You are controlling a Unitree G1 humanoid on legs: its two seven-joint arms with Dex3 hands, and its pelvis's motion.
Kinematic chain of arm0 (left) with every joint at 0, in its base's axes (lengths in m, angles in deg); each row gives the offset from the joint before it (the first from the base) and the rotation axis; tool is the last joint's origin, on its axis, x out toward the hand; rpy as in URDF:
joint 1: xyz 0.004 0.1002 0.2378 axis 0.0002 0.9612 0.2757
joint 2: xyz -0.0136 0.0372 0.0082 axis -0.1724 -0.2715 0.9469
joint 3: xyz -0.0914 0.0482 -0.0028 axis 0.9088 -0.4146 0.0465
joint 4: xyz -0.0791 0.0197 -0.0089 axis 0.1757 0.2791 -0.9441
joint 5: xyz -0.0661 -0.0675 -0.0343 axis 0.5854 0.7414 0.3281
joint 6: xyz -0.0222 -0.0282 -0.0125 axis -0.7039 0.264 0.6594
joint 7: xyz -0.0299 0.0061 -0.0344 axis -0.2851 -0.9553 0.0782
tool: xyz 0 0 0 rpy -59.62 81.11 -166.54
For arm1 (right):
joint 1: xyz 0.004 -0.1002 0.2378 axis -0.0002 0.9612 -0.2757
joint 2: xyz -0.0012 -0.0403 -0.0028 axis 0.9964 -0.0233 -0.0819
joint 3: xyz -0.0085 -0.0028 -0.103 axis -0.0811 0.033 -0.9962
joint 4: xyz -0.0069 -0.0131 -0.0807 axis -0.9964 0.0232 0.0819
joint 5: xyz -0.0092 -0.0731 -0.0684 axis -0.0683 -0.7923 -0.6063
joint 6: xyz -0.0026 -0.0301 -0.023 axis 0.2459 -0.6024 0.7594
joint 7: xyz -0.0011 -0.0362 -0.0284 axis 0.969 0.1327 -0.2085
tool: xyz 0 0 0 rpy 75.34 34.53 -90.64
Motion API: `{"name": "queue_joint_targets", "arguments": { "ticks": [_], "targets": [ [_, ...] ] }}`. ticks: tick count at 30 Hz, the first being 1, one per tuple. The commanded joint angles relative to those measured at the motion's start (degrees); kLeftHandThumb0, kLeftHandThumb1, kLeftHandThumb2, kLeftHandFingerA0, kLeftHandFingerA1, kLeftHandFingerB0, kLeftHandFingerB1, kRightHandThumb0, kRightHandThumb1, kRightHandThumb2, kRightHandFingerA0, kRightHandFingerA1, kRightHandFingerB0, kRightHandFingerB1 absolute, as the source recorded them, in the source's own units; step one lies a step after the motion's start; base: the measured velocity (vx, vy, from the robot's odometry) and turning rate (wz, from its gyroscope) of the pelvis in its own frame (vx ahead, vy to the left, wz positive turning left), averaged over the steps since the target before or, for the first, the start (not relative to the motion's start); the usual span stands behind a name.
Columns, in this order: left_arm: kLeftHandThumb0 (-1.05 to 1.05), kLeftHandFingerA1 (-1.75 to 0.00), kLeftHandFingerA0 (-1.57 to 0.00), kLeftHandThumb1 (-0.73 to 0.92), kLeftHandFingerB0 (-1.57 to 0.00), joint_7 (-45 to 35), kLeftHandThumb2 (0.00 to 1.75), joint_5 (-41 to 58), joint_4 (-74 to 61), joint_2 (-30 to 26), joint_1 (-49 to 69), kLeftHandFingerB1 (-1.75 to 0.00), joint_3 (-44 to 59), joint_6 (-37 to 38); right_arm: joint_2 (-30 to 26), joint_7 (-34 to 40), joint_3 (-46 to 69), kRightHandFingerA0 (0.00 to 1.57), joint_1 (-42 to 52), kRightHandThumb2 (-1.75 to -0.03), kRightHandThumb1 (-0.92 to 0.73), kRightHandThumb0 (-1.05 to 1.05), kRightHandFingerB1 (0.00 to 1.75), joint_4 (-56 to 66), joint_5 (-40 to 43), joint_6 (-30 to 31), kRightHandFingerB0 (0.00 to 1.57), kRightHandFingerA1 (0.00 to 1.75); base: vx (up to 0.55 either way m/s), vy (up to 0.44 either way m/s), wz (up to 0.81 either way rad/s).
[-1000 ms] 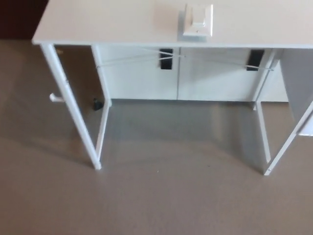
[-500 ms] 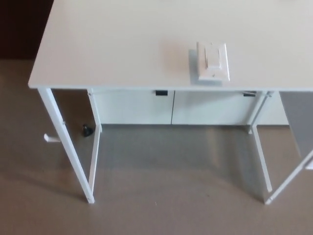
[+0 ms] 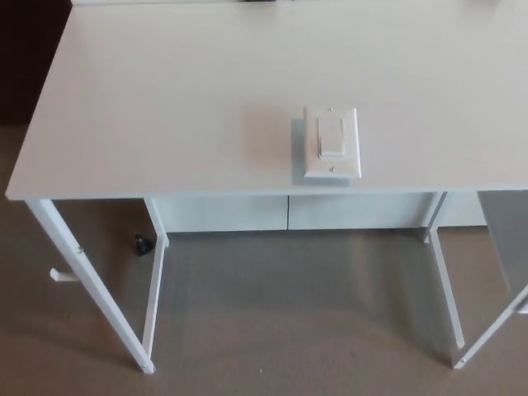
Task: The robot walk towards a table in front and then clicks the light switch button using the right hand's index finger
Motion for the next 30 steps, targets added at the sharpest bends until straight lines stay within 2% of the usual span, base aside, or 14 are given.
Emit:
{"name": "queue_joint_targets", "arguments": {
  "ticks": [1, 6, 7, 8, 9, 18, 19, 20, 22, 23, 25, 26, 29, 30],
  "targets": [
    [-0.13, -0.46, -0.46, 0.56, -0.47, -0.48, 0.56, -1.02, 1.07, -1.22, -0.93, -0.40, -0.36, 0.24, -0.42, -0.10, -0.06, 0.62, -0.35, -0.87, -0.47, -0.55, 0.59, 0.81, 0.15, 1.25, 0.38, 0.74, 0.18, 0.123, -0.08],
    [-0.10, -0.47, -0.47, 0.55, -0.50, 0.24, 0.56, -0.96, 1.93, -0.91, -1.38, -0.41, -0.22, 0.47, -0.25, -0.24, 0.01, 0.59, -1.03, -0.87, -0.46, -0.53, 0.59, -0.32, 0.53, 0.86, 0.36, 0.73, 0.14, 0.249, 0.03],
    [-0.10, -0.47, -0.46, 0.55, -0.49, -0.10, 0.56, -0.94, 1.87, -1.11, -1.27, -0.41, -0.25, 0.53, -0.29, 0.31, -0.22, 0.62, -0.61, -0.57, -0.61, -0.51, 0.49, -0.64, -0.06, 0.43, 0.41, 0.67, 0.15, 0.109, 0.03],
    [-0.10, -0.47, -0.46, 0.55, -0.49, -0.30, 0.56, -0.96, 2.27, -1.21, -1.62, -0.41, -0.29, 0.85, -0.23, 0.35, -0.27, 0.58, -0.75, -0.88, -0.47, -0.54, 0.58, -0.49, -0.10, 0.56, 0.36, 0.72, 0.15, 0.032, 0.10],
    [-0.12, -0.46, -0.44, 0.56, -0.47, -0.96, 0.56, -0.94, 2.63, -1.58, -1.85, -0.40, -0.42, 0.95, -0.43, 0.88, -0.54, 0.62, -0.63, -0.58, -0.62, -0.52, 0.49, -0.09, -0.82, 0.55, 0.40, 0.65, 0.11, 0.042, 0.08],
    [-0.14, -0.47, -0.48, 0.54, -0.51, -0.83, 0.55, -1.17, 2.99, -1.93, -2.42, -0.41, -0.49, 1.27, -0.29, 0.66, -0.59, 0.61, -0.94, -0.57, -0.63, -0.51, 0.50, -0.57, -0.56, 0.02, 0.40, 0.69, 0.12, -0.109, -0.01],
    [-0.14, -0.47, -0.49, 0.54, -0.52, -0.79, 0.55, -1.21, 2.94, -1.98, -2.39, -0.41, -0.50, 1.26, -0.28, 0.68, -0.64, 0.62, -0.96, -0.58, -0.62, -0.52, 0.49, -0.61, -0.62, 0.11, 0.41, 0.68, 0.24, -0.126, 0.11],
    [-0.13, -0.47, -0.49, 0.54, -0.52, -0.82, 0.56, -1.33, 2.87, -2.02, -2.36, -0.41, -0.60, 1.27, -0.36, 0.86, -0.73, 0.60, -0.81, -0.88, -0.48, -0.53, 0.58, -0.29, -0.82, 0.27, 0.37, 0.73, 0.22, -0.084, 0.06],
    [-0.13, -0.47, -0.50, 0.54, -0.53, -0.76, 0.56, -1.74, 2.76, -2.10, -2.30, -0.41, -0.91, 1.47, -0.55, 1.32, -0.96, 0.64, -0.54, -0.59, -0.62, -0.52, 0.49, 0.32, -1.30, 0.61, 0.41, 0.67, 0.21, -0.071, -0.04],
    [-0.13, -0.47, -0.51, 0.54, -0.54, -0.79, 0.56, -1.74, 2.86, -2.09, -2.44, -0.41, -0.99, 1.37, -0.60, 1.38, -1.00, 0.60, -0.63, -0.88, -0.48, -0.54, 0.58, 0.18, -1.35, 0.62, 0.37, 0.72, 0.03, -0.120, -0.01],
    [-0.13, -0.47, -0.51, 0.54, -0.54, -0.82, 0.56, -1.71, 2.91, -2.08, -2.51, -0.41, -1.00, 1.30, -0.64, 1.41, -1.05, 0.60, -0.67, -0.88, -0.48, -0.54, 0.58, 0.13, -1.32, 0.62, 0.37, 0.72, 0.01, -0.046, -0.01],
    [-0.14, -0.47, -0.51, 0.55, -0.54, -0.89, 0.56, -1.92, 2.99, -2.30, -2.42, -0.41, -1.11, 1.30, -0.74, 1.58, -1.34, 0.63, -0.86, -0.59, -0.63, -0.52, 0.48, -0.33, -1.76, 0.63, 0.42, 0.65, 0.02, -0.030, -0.07],
    [-0.13, -0.47, -0.52, 0.55, -0.54, -1.01, 0.56, -2.13, 3.38, -2.32, -2.81, -0.41, -1.42, 1.12, -0.89, 1.78, -1.41, 0.62, -1.02, -0.59, -0.62, -0.53, 0.49, -0.93, -1.82, -0.27, 0.40, 0.66, 0.00, 0.000, 0.00],
    [-0.14, -0.47, -0.55, 0.55, -0.55, -0.93, 0.56, -2.76, 3.72, -2.52, -3.69, -0.41, -1.98, 1.17, -0.96, 2.09, -1.29, 0.61, -1.56, -0.88, -0.48, -0.54, 0.58, -0.70, -1.89, 0.20, 0.37, 0.73, 0.00, 0.000, 0.00]
  ]
}}
